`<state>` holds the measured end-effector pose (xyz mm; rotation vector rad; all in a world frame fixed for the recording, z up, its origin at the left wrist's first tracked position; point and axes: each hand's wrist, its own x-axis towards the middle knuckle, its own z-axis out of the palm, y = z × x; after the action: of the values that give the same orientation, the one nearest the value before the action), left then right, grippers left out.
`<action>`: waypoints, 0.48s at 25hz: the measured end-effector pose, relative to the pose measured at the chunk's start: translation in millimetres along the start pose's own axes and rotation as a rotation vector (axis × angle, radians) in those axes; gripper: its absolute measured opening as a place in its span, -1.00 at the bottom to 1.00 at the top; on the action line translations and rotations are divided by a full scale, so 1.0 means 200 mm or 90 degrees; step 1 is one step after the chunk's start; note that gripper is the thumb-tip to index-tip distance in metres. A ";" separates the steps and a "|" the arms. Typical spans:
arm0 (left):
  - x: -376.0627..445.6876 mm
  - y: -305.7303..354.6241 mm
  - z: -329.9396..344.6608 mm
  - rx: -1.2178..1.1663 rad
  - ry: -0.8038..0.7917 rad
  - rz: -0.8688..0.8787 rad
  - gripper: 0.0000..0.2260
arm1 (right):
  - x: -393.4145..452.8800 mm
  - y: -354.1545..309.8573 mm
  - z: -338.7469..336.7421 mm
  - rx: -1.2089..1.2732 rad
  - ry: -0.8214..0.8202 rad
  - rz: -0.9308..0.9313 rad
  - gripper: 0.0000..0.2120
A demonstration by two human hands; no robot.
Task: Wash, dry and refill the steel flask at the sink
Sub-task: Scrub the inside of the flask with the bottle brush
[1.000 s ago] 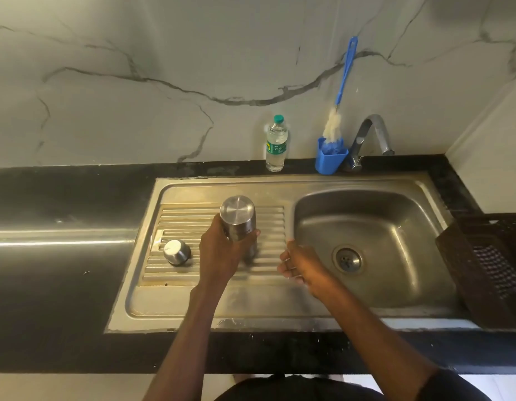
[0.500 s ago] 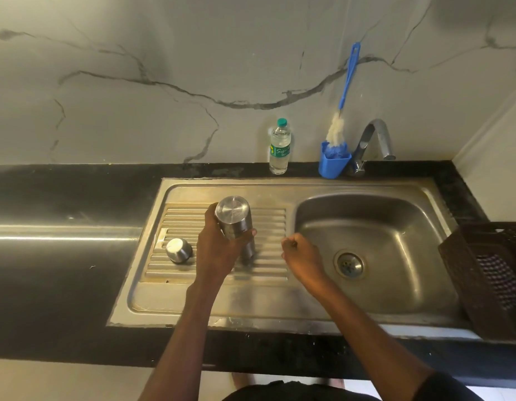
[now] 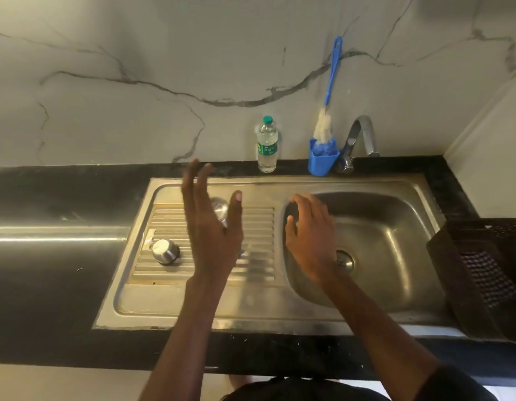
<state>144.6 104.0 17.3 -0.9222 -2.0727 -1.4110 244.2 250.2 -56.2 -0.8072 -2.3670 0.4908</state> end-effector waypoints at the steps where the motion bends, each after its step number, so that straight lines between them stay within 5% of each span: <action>1: 0.02 0.02 0.08 -0.007 -0.035 0.022 -0.53 | 0.03 0.02 -0.03 -0.013 0.009 -0.012 -0.59; 6: -0.01 -0.09 0.53 0.032 -0.282 -0.100 -0.53 | 0.25 0.20 -0.12 -0.118 0.000 -0.087 -0.48; 12: -0.09 -0.35 0.92 0.221 -0.604 -0.119 -0.33 | 0.78 0.36 -0.25 -0.358 -0.008 -0.288 -0.49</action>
<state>103.1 254.0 -104.9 -1.4386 -3.0124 -0.6527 205.7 412.4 8.4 -0.4586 -2.6213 -0.3713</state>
